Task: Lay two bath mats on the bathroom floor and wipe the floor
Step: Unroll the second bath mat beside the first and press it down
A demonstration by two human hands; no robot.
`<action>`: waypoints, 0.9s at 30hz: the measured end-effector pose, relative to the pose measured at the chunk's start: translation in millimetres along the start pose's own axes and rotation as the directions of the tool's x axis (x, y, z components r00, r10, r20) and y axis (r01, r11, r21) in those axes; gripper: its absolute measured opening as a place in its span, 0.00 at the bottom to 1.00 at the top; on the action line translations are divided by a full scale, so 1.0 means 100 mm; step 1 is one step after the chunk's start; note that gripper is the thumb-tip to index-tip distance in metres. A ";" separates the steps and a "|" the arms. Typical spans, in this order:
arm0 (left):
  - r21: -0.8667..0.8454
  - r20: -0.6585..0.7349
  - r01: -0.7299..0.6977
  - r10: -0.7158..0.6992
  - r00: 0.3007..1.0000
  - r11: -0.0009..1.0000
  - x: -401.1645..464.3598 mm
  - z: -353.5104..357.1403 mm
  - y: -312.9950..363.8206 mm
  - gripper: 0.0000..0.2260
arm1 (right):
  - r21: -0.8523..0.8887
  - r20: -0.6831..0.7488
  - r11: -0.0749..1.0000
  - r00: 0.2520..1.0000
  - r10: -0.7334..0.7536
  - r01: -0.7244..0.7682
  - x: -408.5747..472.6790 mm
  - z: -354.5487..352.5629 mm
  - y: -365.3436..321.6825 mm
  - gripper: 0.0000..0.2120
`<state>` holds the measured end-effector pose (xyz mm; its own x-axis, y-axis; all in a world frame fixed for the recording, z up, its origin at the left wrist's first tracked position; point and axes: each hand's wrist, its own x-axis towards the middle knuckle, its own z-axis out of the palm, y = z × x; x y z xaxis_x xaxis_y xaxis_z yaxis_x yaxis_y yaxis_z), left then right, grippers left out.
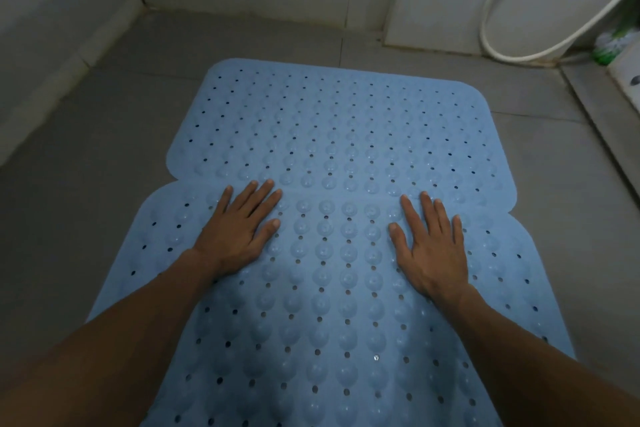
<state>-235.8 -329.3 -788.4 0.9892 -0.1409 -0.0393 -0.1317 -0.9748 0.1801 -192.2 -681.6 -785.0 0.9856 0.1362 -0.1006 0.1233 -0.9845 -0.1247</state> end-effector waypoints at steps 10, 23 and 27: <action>0.011 -0.030 -0.016 0.016 0.999 1.000 -0.02 0.06 -0.01 0.27 | 0.018 -0.033 1.000 0.999 0.025 -0.024 -0.08 0.02 -0.02 0.33; 0.006 -0.013 -0.029 0.029 1.000 1.000 -0.10 0.06 0.02 0.28 | 0.028 -0.015 0.999 0.999 0.037 -0.037 -0.20 0.00 -0.03 0.33; -0.004 -0.004 -0.023 0.023 1.000 1.000 -0.10 0.04 0.02 0.28 | 0.016 -0.019 0.999 0.999 0.030 -0.030 -0.19 0.00 -0.02 0.32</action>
<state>-246.3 -330.8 -791.9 0.9861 -0.1630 -0.0309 -0.1547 -0.9705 0.1851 -211.6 -681.9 -782.9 0.9908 0.1046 -0.0853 0.0923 -0.9862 -0.1372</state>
